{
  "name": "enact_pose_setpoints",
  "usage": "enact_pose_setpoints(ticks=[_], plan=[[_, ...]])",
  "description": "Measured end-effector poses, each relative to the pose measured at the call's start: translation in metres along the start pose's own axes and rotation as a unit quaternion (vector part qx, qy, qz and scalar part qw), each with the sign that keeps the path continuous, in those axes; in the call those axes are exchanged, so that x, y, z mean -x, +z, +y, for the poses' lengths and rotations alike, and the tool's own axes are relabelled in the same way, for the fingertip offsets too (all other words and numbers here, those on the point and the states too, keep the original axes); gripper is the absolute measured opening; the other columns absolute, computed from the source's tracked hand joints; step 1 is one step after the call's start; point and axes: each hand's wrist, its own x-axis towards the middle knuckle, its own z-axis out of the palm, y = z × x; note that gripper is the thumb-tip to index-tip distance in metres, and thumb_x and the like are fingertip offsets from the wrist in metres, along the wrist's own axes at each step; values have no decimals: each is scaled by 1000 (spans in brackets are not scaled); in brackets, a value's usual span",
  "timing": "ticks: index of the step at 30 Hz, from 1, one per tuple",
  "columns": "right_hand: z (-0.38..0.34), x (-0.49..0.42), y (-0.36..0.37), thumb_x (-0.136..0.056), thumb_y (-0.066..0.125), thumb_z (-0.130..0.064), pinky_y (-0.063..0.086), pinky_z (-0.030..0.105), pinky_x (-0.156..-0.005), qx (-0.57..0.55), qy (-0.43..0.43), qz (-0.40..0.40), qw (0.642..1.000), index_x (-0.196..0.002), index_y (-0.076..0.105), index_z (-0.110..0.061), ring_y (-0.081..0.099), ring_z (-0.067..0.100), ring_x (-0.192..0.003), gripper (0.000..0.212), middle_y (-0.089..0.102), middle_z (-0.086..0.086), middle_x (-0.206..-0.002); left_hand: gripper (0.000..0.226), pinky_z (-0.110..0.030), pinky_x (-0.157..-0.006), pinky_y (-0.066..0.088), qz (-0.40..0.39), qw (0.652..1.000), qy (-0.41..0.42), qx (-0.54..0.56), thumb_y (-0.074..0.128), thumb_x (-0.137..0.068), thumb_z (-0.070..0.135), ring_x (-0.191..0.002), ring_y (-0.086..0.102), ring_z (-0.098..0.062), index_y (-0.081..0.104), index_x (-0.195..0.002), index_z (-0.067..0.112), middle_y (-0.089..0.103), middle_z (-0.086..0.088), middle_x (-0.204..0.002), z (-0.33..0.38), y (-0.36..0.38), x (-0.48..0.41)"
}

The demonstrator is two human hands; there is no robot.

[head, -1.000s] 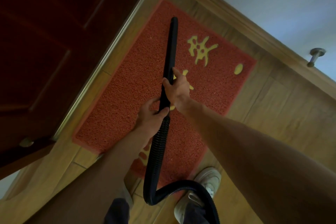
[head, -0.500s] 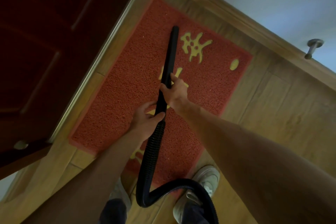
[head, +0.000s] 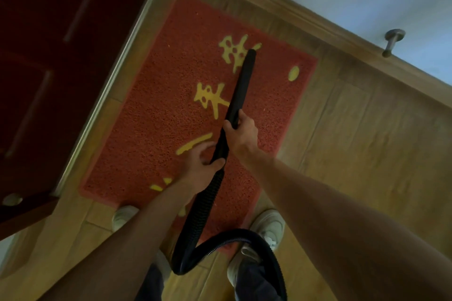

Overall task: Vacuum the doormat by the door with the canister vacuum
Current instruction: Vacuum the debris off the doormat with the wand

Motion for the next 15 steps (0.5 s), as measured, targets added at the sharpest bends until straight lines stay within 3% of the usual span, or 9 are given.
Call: enact_pose_setpoints(ticks=[3,6,9,12,15], plan=[[11,6,-10,-98,56,-16,60,41,-67,-15,-8,31,999,-119,55,-7,69,28,-77,22,68,10,-96,36,-37,-67,59,-10,999,30,-37,67,-92,10,-84,69,-23,61,-123,26,69,-9,-107,2,13,0],[20,11,-22,-99,56,-16,59,48,-77,-23,22,32,999,-131,49,0,69,31,-89,37,66,13,-104,37,-40,-76,60,-14,996,33,-77,67,-93,14,-83,68,-20,58,-127,27,68,-3,-104,1,24,4],[28,16,-30,-100,55,-18,59,47,-77,-30,22,35,999,-131,50,-3,69,29,-89,35,60,4,-96,39,-48,-81,60,-7,996,31,-86,69,-92,19,-88,70,-25,59,-127,31,70,-5,-108,-3,33,8],[38,22,-29,-99,55,-20,60,44,-69,-25,19,43,999,-117,53,-8,68,27,-79,22,67,11,-97,38,-48,-78,60,-19,996,22,-87,69,-91,19,-83,72,-24,59,-125,35,72,-2,-99,-8,37,13],[47,32,-30,-100,54,-21,58,38,-66,-28,21,33,999,-122,53,-9,68,31,-81,26,68,13,-100,39,-49,-76,61,-26,996,6,-87,70,-91,21,-79,73,-23,59,-123,41,73,-1,-93,-18,36,21]])
